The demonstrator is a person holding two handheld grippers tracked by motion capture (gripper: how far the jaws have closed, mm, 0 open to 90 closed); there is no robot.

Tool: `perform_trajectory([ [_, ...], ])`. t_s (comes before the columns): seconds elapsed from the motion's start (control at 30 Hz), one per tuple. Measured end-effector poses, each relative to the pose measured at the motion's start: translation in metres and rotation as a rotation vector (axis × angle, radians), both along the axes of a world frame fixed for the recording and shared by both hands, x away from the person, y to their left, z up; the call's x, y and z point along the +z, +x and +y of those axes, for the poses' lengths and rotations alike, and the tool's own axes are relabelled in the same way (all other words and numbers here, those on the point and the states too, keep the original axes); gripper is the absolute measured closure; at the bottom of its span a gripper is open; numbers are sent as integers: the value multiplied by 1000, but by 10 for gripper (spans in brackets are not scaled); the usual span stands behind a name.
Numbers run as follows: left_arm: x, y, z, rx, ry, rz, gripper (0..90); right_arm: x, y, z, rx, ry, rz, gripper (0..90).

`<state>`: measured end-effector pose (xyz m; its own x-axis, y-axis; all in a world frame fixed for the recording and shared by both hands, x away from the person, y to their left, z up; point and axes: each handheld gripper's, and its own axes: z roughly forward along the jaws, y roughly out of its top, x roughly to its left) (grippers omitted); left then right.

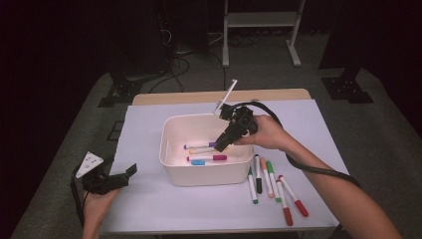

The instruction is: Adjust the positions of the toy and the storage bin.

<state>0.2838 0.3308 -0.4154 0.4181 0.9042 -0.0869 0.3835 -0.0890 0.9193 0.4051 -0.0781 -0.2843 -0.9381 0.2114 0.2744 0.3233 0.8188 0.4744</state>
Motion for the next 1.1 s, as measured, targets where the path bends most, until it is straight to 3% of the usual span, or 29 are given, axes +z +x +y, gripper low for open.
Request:
perform_trajectory([
  [0.27, 0, 0, -1, 0, 3, 2, 7, 14, -18, -49, -63, 57, -29, 675],
  [0.57, 0, 0, -2, -1, 2, 2, 7, 0, -38, -121, -183, 99, -37, 675],
  [0.7, 0, 0, -3, -2, 9, 2, 7, -19, -49, -152, -247, 92, -26, 675],
  [0.87, 1, 0, -4, -4, 8, 5, 7, -53, -62, -182, -317, 57, 15, 669],
  [1.1, 0, 0, -5, -6, 9, 4, 7, -98, -76, -201, -379, 13, 55, 655],
])
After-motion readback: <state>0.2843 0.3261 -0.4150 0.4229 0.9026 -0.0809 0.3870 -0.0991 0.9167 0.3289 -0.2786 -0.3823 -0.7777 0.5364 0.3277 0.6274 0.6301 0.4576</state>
